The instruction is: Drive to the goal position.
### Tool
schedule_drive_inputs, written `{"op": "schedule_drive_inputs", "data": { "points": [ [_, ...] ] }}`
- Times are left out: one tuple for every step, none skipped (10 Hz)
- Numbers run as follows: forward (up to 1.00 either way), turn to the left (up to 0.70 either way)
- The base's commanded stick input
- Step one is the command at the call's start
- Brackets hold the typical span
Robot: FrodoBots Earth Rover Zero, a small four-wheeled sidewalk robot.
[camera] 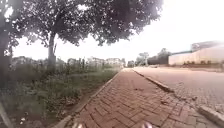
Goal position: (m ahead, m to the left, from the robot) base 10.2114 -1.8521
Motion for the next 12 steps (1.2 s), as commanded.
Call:
{"op": "schedule_drive_inputs", "data": {
  "points": [
    [0.7, -0.24],
    [0.7, -0.08],
    [0.7, 0.0],
    [0.7, 0.0],
    [0.7, 0.0],
    [0.7, 0.0],
    [0.7, 0.0],
    [0.7, 0.0],
    [0.7, -0.02],
    [0.7, -0.18],
    [0.7, -0.34],
    [0.7, -0.2]
  ]
}}
